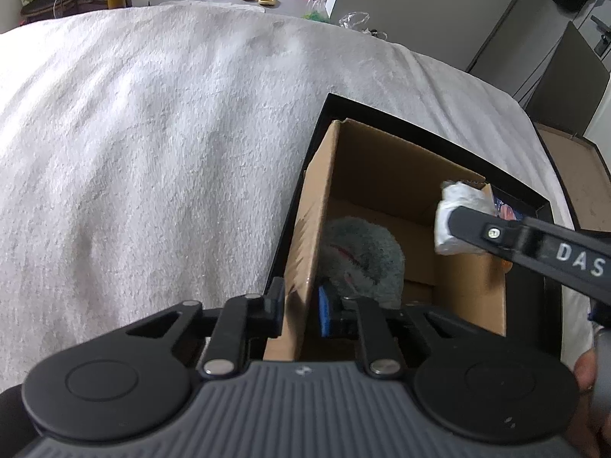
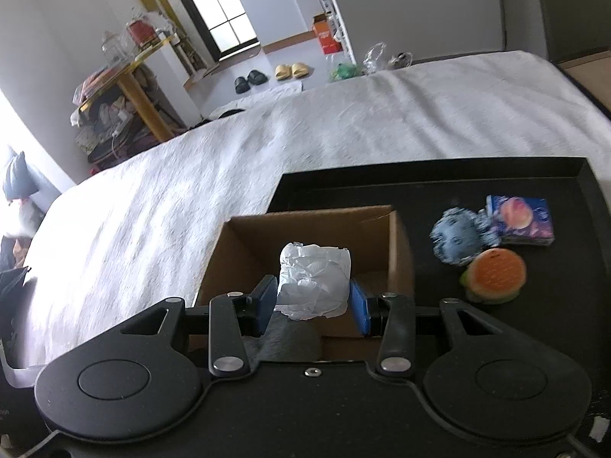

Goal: Organize soft objects
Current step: 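Carry the white tissue into the box and release it with the right gripper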

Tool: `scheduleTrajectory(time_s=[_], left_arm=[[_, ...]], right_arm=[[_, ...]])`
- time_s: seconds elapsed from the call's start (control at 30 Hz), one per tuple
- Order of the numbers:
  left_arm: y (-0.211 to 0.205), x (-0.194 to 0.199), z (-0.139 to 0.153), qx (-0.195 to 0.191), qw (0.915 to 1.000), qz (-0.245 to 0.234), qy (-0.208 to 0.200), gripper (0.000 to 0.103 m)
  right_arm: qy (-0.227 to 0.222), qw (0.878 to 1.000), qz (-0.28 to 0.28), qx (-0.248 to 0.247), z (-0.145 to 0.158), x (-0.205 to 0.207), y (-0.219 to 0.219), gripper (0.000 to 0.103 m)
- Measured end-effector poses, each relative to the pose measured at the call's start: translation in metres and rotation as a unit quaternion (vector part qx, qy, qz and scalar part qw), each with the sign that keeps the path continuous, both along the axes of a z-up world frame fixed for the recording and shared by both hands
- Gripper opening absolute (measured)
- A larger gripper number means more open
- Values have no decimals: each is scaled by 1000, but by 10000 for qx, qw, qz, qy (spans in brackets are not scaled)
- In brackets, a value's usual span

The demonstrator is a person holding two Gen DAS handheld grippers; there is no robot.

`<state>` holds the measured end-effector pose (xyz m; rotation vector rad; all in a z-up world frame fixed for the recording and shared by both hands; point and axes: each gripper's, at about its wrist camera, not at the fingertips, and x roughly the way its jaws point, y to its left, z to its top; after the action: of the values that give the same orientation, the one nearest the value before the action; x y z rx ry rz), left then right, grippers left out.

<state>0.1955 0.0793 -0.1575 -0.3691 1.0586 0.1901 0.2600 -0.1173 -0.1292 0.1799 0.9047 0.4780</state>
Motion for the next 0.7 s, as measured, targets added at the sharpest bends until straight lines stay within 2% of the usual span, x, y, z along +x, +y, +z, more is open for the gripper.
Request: scheduleTrajectory(time_s=[0.43,0.7], left_arm=[[13,-1,-5,-362,9993,42,-22,13],[17,-2,-6,-459,9989,79,-26,13]], right_arm=[[118,9993,335,-97,-4,1,43,43],[220,9986,444,-161,-8,-2,49,44]])
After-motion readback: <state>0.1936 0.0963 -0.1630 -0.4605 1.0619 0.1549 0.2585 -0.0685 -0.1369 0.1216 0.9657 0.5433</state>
